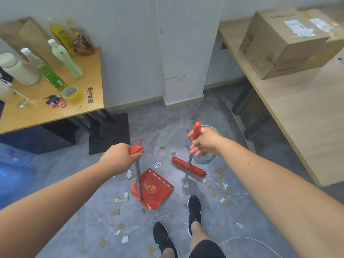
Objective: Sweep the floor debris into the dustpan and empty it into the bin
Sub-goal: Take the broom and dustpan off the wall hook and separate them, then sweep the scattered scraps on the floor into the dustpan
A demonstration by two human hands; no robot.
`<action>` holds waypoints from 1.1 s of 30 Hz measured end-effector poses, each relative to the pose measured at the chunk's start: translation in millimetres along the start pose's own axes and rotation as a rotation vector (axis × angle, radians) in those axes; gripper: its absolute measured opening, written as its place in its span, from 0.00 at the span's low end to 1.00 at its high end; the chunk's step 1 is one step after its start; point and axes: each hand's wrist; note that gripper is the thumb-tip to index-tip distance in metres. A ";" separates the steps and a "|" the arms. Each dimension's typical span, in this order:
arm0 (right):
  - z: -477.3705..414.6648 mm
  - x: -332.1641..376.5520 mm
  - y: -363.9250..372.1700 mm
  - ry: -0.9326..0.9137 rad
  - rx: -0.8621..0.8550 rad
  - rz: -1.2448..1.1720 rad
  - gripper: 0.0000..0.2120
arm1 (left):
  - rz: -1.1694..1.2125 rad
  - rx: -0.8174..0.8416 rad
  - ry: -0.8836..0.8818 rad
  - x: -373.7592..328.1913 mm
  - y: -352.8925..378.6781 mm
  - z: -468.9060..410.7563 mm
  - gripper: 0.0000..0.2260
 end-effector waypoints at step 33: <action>-82.2 -48.8 52.1 0.287 -0.095 -0.113 0.07 | 0.008 0.056 -0.062 52.5 71.9 15.7 0.20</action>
Point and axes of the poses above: each hand's wrist, its own z-axis away from the middle knuckle, its own y-axis out of the palm, x = y × z, and after that the axes turned 15 degrees about -z, right-handed
